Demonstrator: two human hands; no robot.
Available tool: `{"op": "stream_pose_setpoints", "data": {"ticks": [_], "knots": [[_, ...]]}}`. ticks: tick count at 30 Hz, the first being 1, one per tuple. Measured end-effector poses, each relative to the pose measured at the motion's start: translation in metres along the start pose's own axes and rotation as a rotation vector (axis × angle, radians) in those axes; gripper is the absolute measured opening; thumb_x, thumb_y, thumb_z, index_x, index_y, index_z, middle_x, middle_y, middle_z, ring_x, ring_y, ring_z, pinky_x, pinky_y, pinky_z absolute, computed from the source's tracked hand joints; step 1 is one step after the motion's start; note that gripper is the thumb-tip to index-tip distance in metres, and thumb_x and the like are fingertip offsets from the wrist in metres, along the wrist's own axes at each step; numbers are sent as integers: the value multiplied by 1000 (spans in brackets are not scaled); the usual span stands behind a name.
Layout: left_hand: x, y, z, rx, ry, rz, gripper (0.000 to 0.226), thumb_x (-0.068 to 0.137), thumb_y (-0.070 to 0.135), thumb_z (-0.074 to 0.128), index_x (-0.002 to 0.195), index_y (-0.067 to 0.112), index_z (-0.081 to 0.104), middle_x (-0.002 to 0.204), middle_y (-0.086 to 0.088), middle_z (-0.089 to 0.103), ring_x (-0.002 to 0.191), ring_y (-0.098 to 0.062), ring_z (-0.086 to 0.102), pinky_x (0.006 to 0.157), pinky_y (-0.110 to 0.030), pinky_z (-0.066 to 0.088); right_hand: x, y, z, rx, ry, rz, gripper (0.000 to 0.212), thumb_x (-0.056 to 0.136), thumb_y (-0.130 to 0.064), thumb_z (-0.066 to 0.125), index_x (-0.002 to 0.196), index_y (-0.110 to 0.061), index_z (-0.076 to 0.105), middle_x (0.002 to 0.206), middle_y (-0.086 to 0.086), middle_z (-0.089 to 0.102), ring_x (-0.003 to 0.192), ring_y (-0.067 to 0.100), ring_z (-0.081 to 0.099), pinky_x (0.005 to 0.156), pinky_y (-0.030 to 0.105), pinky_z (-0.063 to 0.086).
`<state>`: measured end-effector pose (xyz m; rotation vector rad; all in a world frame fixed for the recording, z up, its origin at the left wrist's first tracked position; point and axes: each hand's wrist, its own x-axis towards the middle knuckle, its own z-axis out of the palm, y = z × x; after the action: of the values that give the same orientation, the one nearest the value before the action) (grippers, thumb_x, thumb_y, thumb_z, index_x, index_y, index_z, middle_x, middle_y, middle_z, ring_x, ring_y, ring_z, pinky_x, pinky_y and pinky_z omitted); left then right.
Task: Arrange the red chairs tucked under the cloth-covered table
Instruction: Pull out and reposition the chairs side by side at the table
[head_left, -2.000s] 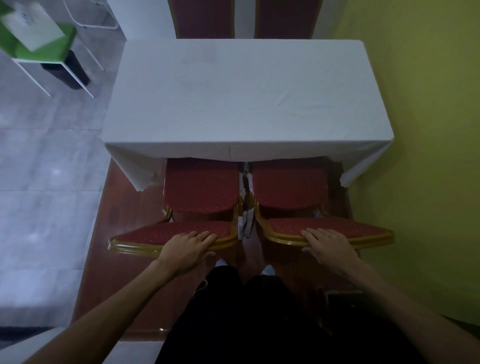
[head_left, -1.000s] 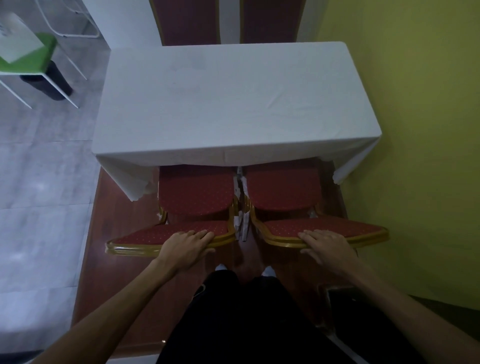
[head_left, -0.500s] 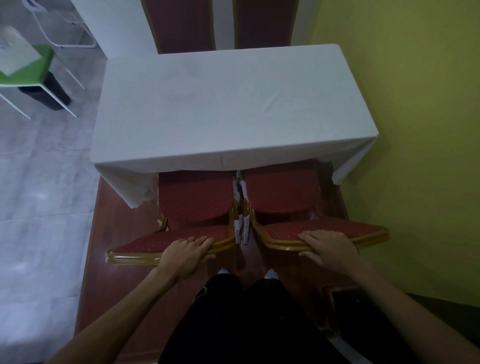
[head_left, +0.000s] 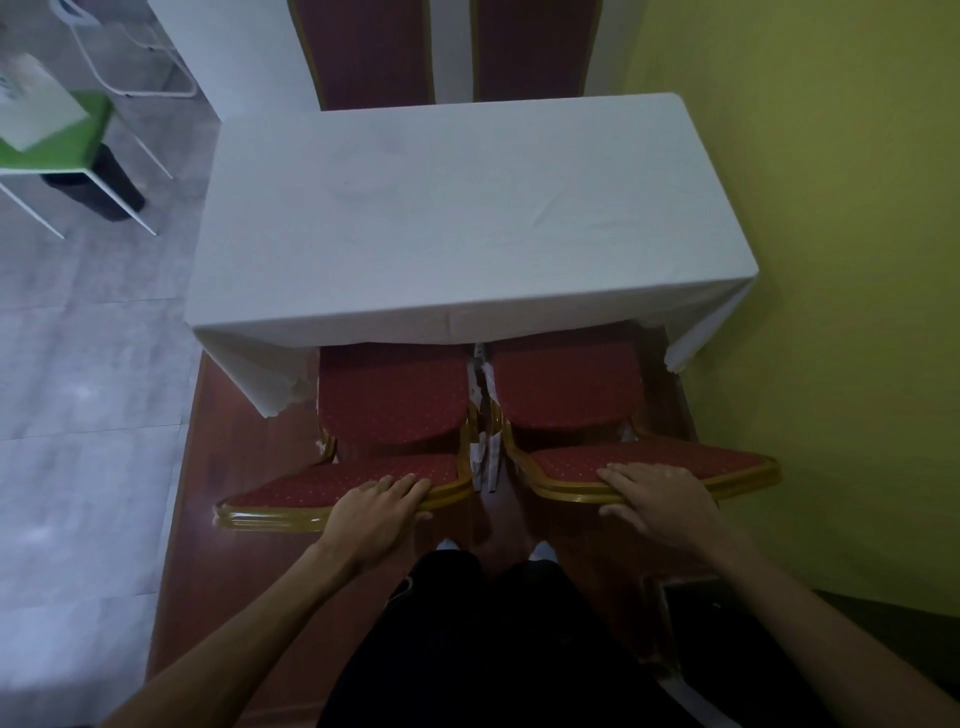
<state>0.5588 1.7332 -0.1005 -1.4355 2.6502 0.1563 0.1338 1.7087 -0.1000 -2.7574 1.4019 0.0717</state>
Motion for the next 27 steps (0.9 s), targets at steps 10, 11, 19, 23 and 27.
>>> {"op": "stream_pose_setpoints", "data": {"ticks": [10,11,19,23,27], "knots": [[-2,3,-7,2,30,-5,52,95,50,32,118,19,67,108,-1,73,81,-19,72,59,-28,58,-1,-2,2,14,-57,46,66,97,-68,28,128,-22,64,121,-2,70,99,17,70,74,34,59],[-2,4,-8,-2,26,-7,52,95,50,32,118,19,66,109,-1,73,82,-19,73,59,-28,58,-1,-2,1,13,-60,48,66,97,-68,28,128,-22,64,121,-1,70,99,17,70,74,34,59],[-2,4,-9,-35,7,-27,51,96,51,31,117,20,66,110,-1,73,83,-19,72,59,-29,59,-1,-7,3,-50,-77,53,64,96,-64,31,125,-18,65,118,2,71,94,21,71,67,35,59],[-2,4,-8,-55,-15,-37,51,96,52,31,119,20,64,113,-1,72,85,-18,72,60,-29,59,0,-5,8,-75,-111,42,66,97,-63,27,124,-14,63,116,6,70,88,24,71,64,37,59],[-3,5,-10,-67,-21,-45,51,96,52,32,119,20,64,113,0,72,88,-17,72,64,-29,59,1,-4,10,-78,-127,38,69,98,-64,23,124,-14,62,113,5,70,85,24,71,63,37,58]]}}
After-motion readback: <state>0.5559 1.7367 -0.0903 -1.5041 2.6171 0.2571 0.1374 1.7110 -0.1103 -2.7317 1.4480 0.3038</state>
